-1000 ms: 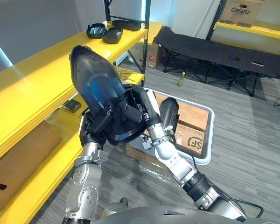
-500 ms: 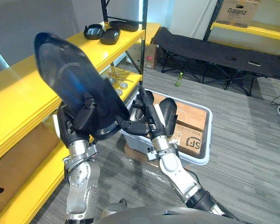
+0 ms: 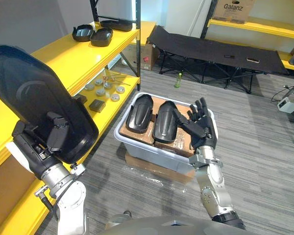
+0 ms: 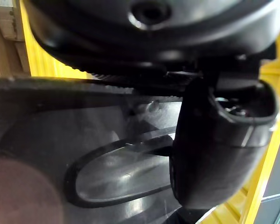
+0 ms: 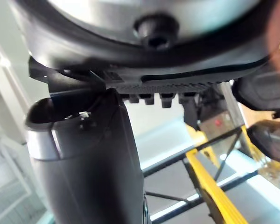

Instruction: Walk over and take three plastic housings, then place them on the shelf

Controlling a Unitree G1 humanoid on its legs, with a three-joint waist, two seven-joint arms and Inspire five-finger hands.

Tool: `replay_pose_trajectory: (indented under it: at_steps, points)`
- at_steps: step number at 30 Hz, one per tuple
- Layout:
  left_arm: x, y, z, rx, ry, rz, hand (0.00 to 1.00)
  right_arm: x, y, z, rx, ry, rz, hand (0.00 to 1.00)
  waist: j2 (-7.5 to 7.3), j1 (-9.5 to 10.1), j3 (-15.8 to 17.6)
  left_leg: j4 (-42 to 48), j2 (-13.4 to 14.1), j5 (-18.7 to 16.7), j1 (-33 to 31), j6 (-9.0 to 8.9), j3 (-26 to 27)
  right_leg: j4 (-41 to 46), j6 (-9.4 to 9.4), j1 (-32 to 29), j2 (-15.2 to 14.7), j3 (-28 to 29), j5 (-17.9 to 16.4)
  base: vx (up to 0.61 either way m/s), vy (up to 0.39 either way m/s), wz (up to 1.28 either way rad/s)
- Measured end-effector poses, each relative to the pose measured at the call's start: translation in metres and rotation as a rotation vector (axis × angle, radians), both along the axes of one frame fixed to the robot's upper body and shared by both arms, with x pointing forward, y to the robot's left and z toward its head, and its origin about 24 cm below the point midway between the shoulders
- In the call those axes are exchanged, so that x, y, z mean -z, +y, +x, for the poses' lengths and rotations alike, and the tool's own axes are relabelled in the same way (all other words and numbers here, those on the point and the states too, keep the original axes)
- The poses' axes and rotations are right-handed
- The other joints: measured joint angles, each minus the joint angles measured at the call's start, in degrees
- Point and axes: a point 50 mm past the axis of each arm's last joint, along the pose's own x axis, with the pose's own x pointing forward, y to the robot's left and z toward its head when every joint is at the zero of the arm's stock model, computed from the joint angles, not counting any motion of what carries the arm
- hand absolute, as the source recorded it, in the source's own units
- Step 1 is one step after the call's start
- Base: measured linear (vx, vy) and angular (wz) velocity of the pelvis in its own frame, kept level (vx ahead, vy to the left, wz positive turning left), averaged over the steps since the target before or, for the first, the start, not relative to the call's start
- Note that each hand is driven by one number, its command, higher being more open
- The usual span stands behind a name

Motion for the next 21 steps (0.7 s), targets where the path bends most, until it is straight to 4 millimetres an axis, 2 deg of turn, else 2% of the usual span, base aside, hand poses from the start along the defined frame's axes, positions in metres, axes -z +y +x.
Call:
replay_pose_trajectory:
  at_steps: [4,11,17,21]
  points:
    - [-0.002,-0.001,0.001,0.057,-0.044,-0.026,0.00,0.001,-0.014,-0.001,0.057,0.005,-0.003,1.00,-0.33,-0.69,1.15,-0.02,0.00,-0.08,0.07,0.00,0.31,0.00,0.00,-0.11,-0.06,0.18,-0.01,0.01,0.009,-0.03]
    - [-0.005,-0.004,0.003,0.171,-0.131,-0.106,0.00,0.012,-0.026,-0.011,0.111,0.069,0.004,1.00,-0.26,-2.20,1.36,0.13,0.16,-0.47,-0.02,0.03,1.64,0.08,0.10,-0.63,-0.03,1.64,0.07,0.03,0.015,-0.10]
    - [-0.006,-0.006,0.004,0.217,-0.123,-0.098,0.00,0.013,-0.025,-0.011,0.079,0.075,0.000,1.00,0.21,-2.46,1.68,1.20,0.53,-1.68,0.00,-0.07,2.83,0.08,0.09,-0.83,0.17,2.97,0.06,0.02,0.013,-0.11]
    - [-0.014,-0.006,0.000,0.219,-0.151,-0.084,0.00,0.013,-0.016,-0.008,-0.028,0.070,-0.018,1.00,0.60,-2.29,2.23,3.55,0.92,-3.03,-0.98,-0.21,2.78,0.08,0.01,-0.79,0.40,3.01,0.00,0.01,0.007,-0.01]
